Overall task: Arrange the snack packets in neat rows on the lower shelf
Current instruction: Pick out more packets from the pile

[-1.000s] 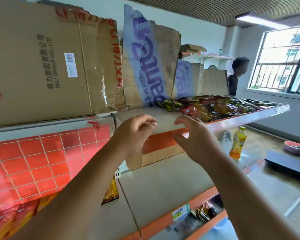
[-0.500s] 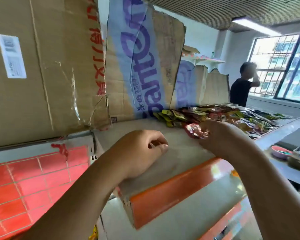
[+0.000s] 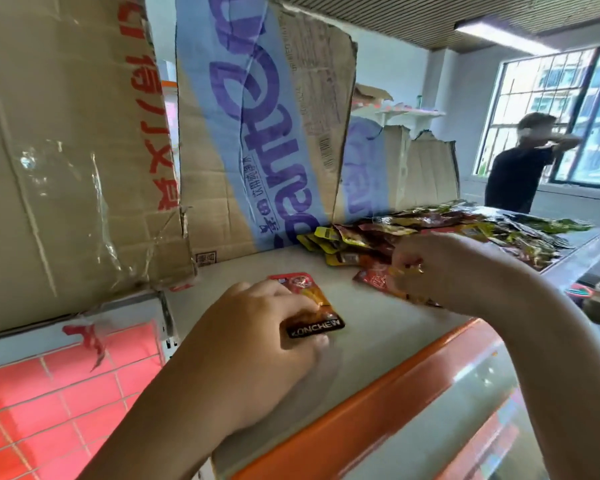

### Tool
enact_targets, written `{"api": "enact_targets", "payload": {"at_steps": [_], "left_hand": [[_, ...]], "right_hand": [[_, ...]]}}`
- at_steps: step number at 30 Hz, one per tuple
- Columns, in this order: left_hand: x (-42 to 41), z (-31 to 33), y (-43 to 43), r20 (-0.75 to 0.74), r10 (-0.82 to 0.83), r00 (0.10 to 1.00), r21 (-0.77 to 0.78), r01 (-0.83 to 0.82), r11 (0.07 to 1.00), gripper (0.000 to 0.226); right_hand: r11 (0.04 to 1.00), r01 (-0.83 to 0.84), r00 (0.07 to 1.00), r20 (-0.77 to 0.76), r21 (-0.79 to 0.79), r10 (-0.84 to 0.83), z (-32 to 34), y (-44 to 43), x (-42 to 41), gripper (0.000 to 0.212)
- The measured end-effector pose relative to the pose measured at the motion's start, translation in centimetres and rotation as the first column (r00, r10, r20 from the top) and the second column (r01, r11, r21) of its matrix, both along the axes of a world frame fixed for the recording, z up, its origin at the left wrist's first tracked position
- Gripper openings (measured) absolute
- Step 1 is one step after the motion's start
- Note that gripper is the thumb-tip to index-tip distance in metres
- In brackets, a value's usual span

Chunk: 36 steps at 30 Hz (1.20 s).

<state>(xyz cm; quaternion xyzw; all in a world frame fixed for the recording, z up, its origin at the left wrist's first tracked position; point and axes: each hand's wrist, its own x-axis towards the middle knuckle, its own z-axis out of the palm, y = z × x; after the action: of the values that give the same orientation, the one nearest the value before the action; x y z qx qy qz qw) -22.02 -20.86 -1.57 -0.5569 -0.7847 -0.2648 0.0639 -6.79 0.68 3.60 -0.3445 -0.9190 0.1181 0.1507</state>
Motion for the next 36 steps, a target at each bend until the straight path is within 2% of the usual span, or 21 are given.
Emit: {"api": "enact_targets", "payload": {"at_steps": [2,3,5,7,9,11,13,17,21,24,28,30,33,36], "left_hand": [[0.1,0.0,-0.1,0.003,0.003,1.0,0.021,-0.003,1.0,0.034],[0.1,0.1,-0.1,0.012,0.008,1.0,0.016,-0.008,1.0,0.033],[0.2,0.2,0.0,-0.015,0.015,1.0,-0.038,-0.016,0.999,0.046],[0.3,0.2,0.2,-0.08,0.033,0.996,-0.121,-0.042,0.992,0.064],[0.6,0.2,0.2,-0.047,0.063,0.997,-0.144,-0.069,0.987,0.059],[0.6,0.3,0.0,0.017,0.089,0.996,-0.101,-0.087,0.991,0.05],[0.7,0.3,-0.2,0.057,0.132,0.99,-0.08,-0.127,0.989,0.046],[1.3,1.0,0.4,0.133,0.217,0.967,-0.094,-0.206,0.974,0.029],[2.3,2.4,0.7,0.206,0.378,0.903,-0.237,-0.329,0.914,0.032],[4.1,3.1,1.4,0.123,0.499,0.858,-0.337,-0.437,0.834,0.025],[6.9,1.8,2.6,0.051,0.616,0.786,-0.163,-0.602,0.781,0.032],[7.6,1.3,2.8,0.064,0.654,0.754,-0.098,-0.647,0.756,0.026],[8.0,1.6,2.7,0.093,0.681,0.726,-0.106,-0.673,0.732,0.016],[8.5,2.0,2.8,0.156,0.668,0.728,-0.133,-0.654,0.744,0.014]], "right_hand": [[0.999,-0.032,0.995,0.096,-0.004,0.032,-0.7,0.1,-0.1,0.022],[0.996,-0.077,0.993,0.088,0.036,0.073,-1.1,-0.1,-0.1,0.021],[0.976,-0.193,0.981,0.001,0.1,0.194,-1.7,-0.8,-0.4,0.012],[0.939,-0.332,0.941,-0.036,0.091,0.336,-2.2,-1.3,-0.7,0.01],[0.895,-0.44,0.895,-0.042,0.078,0.444,-2.4,-1.1,-0.8,0.016],[0.867,-0.494,0.866,-0.051,0.064,0.497,-2.5,-0.4,-0.8,0.028],[0.851,-0.521,0.85,-0.053,0.061,0.524,-2.8,0.3,-0.6,0.035],[0.826,-0.554,0.822,-0.09,0.099,0.562,-3.2,0.9,-0.6,0.031],[0.825,-0.558,0.805,-0.179,0.093,0.565,-3.5,1.1,-0.3,0.027],[0.836,-0.541,0.798,-0.26,0.089,0.544,-3.6,1.1,0.0,0.022],[0.836,-0.54,0.773,-0.337,0.092,0.537,-3.4,1.2,0.3,0.02],[0.811,-0.581,0.752,-0.337,0.067,0.566,-3.4,1.2,0.6,0.022],[0.792,-0.609,0.749,-0.293,0.045,0.593,-3.3,1.2,0.9,0.028],[0.781,-0.623,0.757,-0.222,0.04,0.615,-3.2,1.3,1.0,0.023]]}}
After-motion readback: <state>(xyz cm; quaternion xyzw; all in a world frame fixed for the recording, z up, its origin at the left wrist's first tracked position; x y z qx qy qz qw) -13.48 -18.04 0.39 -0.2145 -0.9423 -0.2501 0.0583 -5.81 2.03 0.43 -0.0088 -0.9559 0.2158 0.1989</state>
